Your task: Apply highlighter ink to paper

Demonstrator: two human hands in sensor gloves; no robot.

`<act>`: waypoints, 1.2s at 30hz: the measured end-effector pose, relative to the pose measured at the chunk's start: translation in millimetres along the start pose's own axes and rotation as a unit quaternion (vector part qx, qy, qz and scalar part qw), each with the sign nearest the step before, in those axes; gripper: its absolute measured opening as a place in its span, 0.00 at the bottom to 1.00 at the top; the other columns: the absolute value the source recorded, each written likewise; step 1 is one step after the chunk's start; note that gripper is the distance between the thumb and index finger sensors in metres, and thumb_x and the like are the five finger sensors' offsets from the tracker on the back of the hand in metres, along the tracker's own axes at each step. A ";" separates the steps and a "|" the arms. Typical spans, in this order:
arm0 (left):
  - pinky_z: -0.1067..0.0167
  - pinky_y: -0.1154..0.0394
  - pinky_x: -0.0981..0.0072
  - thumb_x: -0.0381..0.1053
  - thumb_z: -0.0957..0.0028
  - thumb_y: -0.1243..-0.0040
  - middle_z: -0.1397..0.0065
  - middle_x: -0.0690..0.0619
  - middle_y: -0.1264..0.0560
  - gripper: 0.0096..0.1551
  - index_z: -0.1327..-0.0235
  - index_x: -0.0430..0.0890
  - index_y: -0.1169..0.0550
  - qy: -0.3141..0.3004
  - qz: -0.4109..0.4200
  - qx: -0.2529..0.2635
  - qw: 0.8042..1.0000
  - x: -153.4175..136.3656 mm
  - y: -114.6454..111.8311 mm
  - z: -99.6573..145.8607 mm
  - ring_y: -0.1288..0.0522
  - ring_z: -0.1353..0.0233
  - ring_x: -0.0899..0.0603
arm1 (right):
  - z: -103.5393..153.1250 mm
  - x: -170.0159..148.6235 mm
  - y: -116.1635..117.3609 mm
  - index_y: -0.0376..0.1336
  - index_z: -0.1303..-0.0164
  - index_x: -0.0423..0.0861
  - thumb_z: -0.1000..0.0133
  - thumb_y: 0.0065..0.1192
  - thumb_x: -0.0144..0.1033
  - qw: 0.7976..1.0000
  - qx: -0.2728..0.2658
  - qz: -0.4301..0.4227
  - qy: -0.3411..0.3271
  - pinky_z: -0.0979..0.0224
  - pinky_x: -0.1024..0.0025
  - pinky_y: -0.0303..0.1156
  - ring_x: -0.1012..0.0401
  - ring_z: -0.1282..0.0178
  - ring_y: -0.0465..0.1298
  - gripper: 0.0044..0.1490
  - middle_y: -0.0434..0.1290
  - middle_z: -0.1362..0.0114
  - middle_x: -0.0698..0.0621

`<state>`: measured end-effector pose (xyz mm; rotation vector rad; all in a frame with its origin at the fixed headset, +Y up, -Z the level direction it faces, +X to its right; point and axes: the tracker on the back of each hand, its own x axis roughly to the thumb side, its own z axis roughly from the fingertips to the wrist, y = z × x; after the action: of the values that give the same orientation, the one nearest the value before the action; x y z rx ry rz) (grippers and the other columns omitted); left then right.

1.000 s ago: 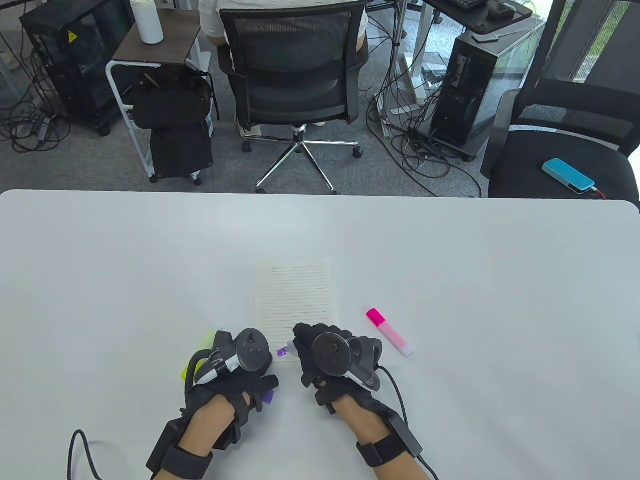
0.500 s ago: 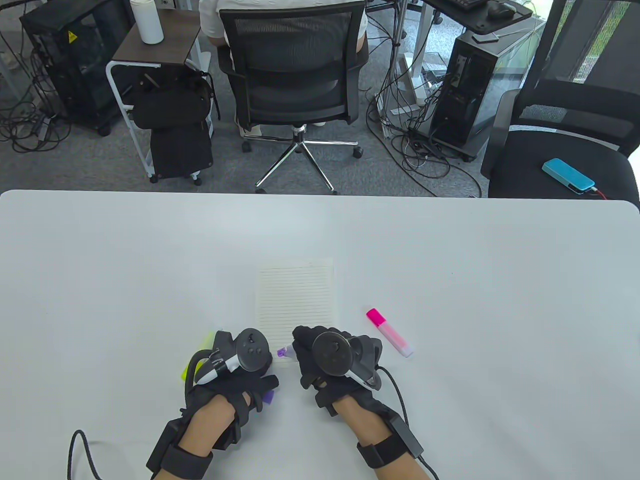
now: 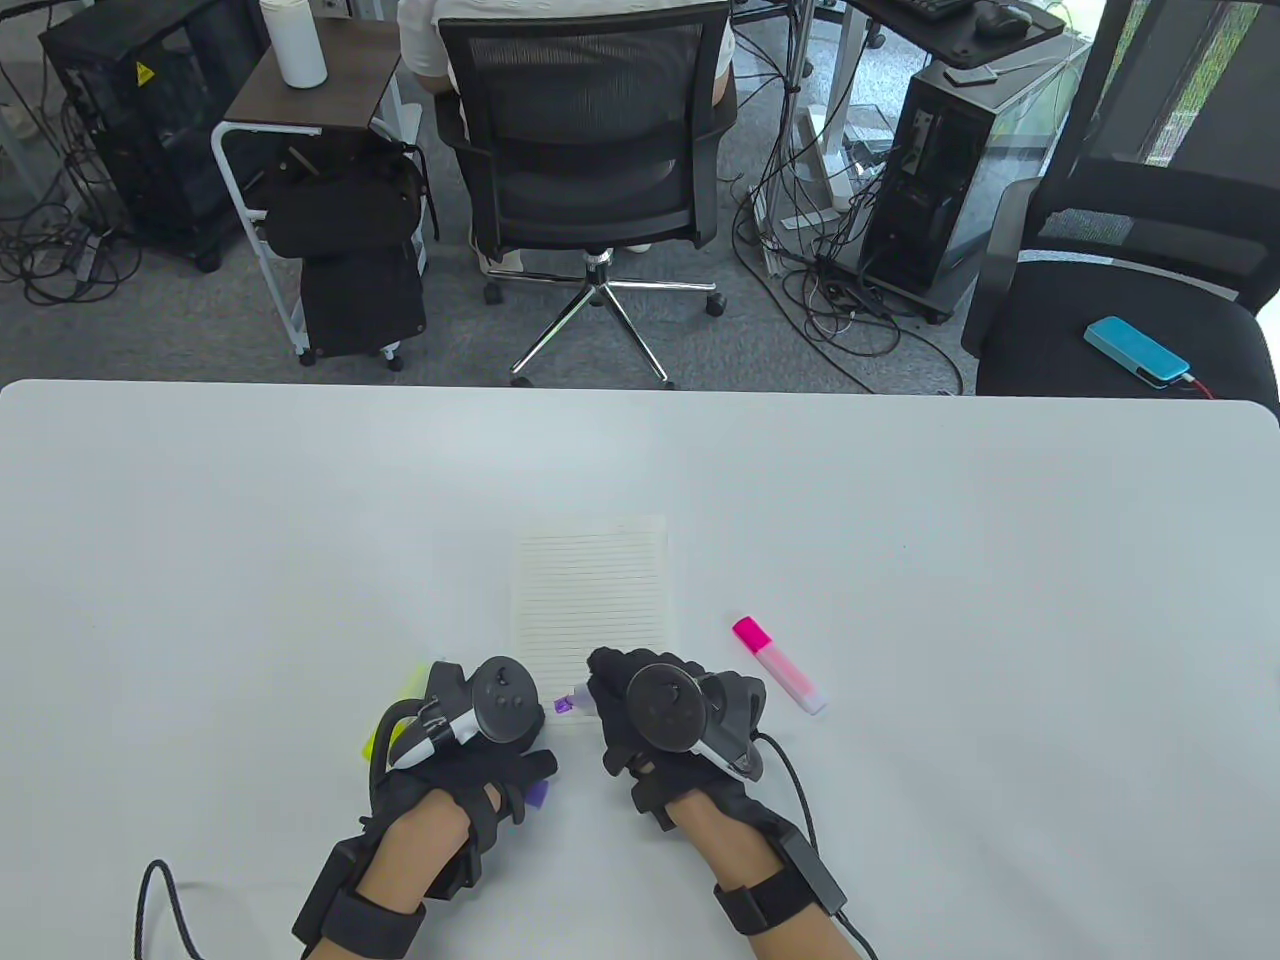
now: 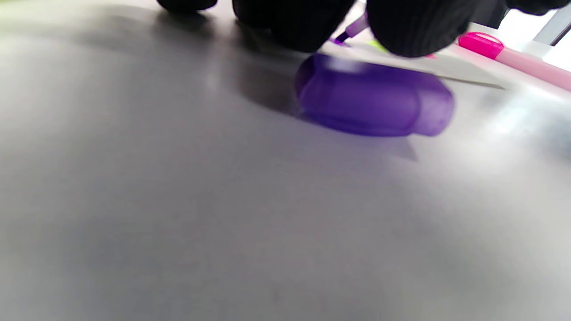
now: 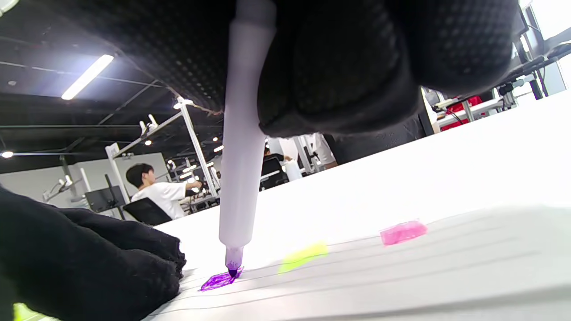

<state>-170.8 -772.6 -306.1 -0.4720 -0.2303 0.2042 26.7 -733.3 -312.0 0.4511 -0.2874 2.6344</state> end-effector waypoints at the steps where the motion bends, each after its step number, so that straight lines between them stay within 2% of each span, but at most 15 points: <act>1: 0.29 0.49 0.30 0.65 0.52 0.44 0.17 0.53 0.44 0.39 0.27 0.51 0.31 0.000 0.000 0.000 1.000 0.0 0.0 0.0 0.45 0.19 0.30 | -0.3 0.1 -0.6 0.78 0.50 0.49 0.48 0.72 0.40 1.000 0.008 -0.006 0.001 0.53 0.49 0.79 0.51 0.66 0.83 0.19 0.84 0.57 0.41; 5: 0.29 0.49 0.30 0.65 0.52 0.44 0.17 0.53 0.44 0.39 0.27 0.51 0.31 0.000 0.000 0.000 1.000 0.0 0.0 0.0 0.45 0.19 0.30 | 1.3 1.8 1.3 0.77 0.49 0.49 0.48 0.72 0.40 1.000 -0.003 -0.011 -0.001 0.53 0.49 0.78 0.51 0.66 0.83 0.19 0.84 0.57 0.41; 8: 0.29 0.49 0.30 0.65 0.52 0.44 0.17 0.53 0.44 0.39 0.27 0.51 0.31 0.000 0.000 0.000 1.000 -0.1 0.0 -0.1 0.45 0.19 0.30 | 1.1 3.7 4.3 0.77 0.48 0.49 0.47 0.71 0.40 1.000 0.008 -0.026 -0.001 0.52 0.48 0.78 0.50 0.65 0.83 0.20 0.83 0.55 0.41; 14: 0.29 0.49 0.31 0.65 0.52 0.44 0.17 0.53 0.44 0.39 0.27 0.51 0.31 0.000 0.001 0.000 1.000 -0.2 -0.1 -0.2 0.45 0.19 0.30 | 0.7 1.9 0.9 0.77 0.49 0.48 0.48 0.72 0.40 1.000 0.001 0.001 0.010 0.53 0.49 0.78 0.51 0.66 0.83 0.19 0.84 0.57 0.41; 17: 0.29 0.49 0.30 0.65 0.52 0.44 0.17 0.53 0.44 0.39 0.27 0.51 0.31 0.000 -0.001 0.000 1.000 -0.2 0.0 -0.2 0.45 0.19 0.30 | 0.8 1.9 2.9 0.77 0.49 0.49 0.48 0.72 0.40 0.999 0.007 -0.034 0.007 0.53 0.49 0.78 0.51 0.66 0.83 0.19 0.84 0.56 0.41; 20: 0.29 0.49 0.31 0.65 0.52 0.44 0.17 0.53 0.44 0.39 0.27 0.51 0.31 0.000 0.001 0.000 1.000 -0.4 -0.1 -0.2 0.45 0.19 0.30 | 0.0 2.9 2.1 0.77 0.49 0.49 0.48 0.72 0.41 1.000 0.008 0.008 0.005 0.53 0.49 0.79 0.51 0.66 0.83 0.19 0.84 0.57 0.42; 24: 0.29 0.49 0.30 0.65 0.52 0.44 0.17 0.53 0.44 0.39 0.27 0.51 0.31 0.000 0.000 -0.001 1.000 -0.4 0.0 -0.2 0.45 0.19 0.30 | 1.1 3.6 -0.1 0.78 0.50 0.48 0.48 0.72 0.40 1.000 -0.005 0.011 0.008 0.53 0.49 0.78 0.51 0.67 0.83 0.19 0.84 0.58 0.41; 27: 0.29 0.49 0.30 0.65 0.52 0.44 0.17 0.53 0.44 0.39 0.27 0.51 0.31 0.000 0.000 0.000 1.000 -0.4 -0.1 -0.2 0.45 0.19 0.30 | 1.3 5.1 3.4 0.78 0.49 0.48 0.48 0.72 0.40 1.000 0.003 -0.025 0.004 0.52 0.48 0.78 0.50 0.66 0.83 0.19 0.84 0.57 0.41; 30: 0.29 0.49 0.31 0.65 0.52 0.44 0.17 0.53 0.44 0.39 0.27 0.51 0.31 0.000 0.001 0.000 1.000 -0.4 -0.1 0.0 0.45 0.19 0.30 | 0.5 4.5 3.2 0.77 0.49 0.49 0.48 0.72 0.41 1.000 0.007 0.010 0.003 0.52 0.49 0.78 0.51 0.66 0.83 0.19 0.84 0.57 0.42; 36: 0.29 0.49 0.31 0.65 0.52 0.44 0.17 0.53 0.44 0.39 0.27 0.51 0.31 0.001 -0.001 0.000 1.000 -0.2 -0.2 0.0 0.45 0.19 0.30 | 1.4 3.1 0.0 0.78 0.50 0.48 0.48 0.73 0.40 1.000 -0.009 0.004 0.007 0.53 0.48 0.78 0.51 0.66 0.83 0.19 0.84 0.57 0.41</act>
<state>-171.0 -772.9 -306.0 -0.4725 -0.2296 0.2029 24.4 -732.5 -309.6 0.4272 -0.3077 2.6388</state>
